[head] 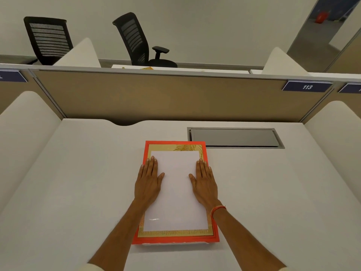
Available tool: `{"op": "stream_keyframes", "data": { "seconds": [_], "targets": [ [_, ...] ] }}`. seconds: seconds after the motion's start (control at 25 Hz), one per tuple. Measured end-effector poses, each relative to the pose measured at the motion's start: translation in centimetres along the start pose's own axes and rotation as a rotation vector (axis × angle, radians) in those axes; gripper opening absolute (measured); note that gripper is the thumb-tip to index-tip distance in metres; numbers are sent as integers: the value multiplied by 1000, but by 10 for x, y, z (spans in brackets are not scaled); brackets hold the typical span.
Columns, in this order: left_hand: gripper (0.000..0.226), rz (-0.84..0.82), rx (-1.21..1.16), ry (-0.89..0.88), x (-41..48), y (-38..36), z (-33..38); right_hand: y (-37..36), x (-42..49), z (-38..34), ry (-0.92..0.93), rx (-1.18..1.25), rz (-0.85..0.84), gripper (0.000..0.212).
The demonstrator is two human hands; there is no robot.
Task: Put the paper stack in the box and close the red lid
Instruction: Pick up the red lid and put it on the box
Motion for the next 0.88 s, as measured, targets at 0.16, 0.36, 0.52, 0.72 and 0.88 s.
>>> {"op": "stream_keyframes", "data": {
  "seconds": [0.16, 0.36, 0.52, 0.72, 0.88],
  "targets": [
    [93, 1, -2, 2, 1, -5, -1, -4, 1, 1, -1, -12, -5, 68],
    [88, 5, 13, 8, 1, -8, -3, -7, 1, 2, -2, -23, -2, 69],
    [83, 3, 38, 8, 1, -10, -3, -8, 1, 3, -4, -47, -10, 69],
    [85, 12, 28, 8, 1, -9, -3, -8, 1, 3, -12, -57, -14, 70],
    [88, 10, 21, 10, 0, -7, -3, -6, 0, 2, -14, -43, -13, 70]
  ]
}}
Point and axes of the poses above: each hand's wrist, its own x-axis towards the middle knuckle, its own y-axis out of the back of the hand, z = x × y, the point moved 9 cm from there along x, towards the middle knuckle, and after that the axes turned 8 degrees about y, right-handed, at the moved point
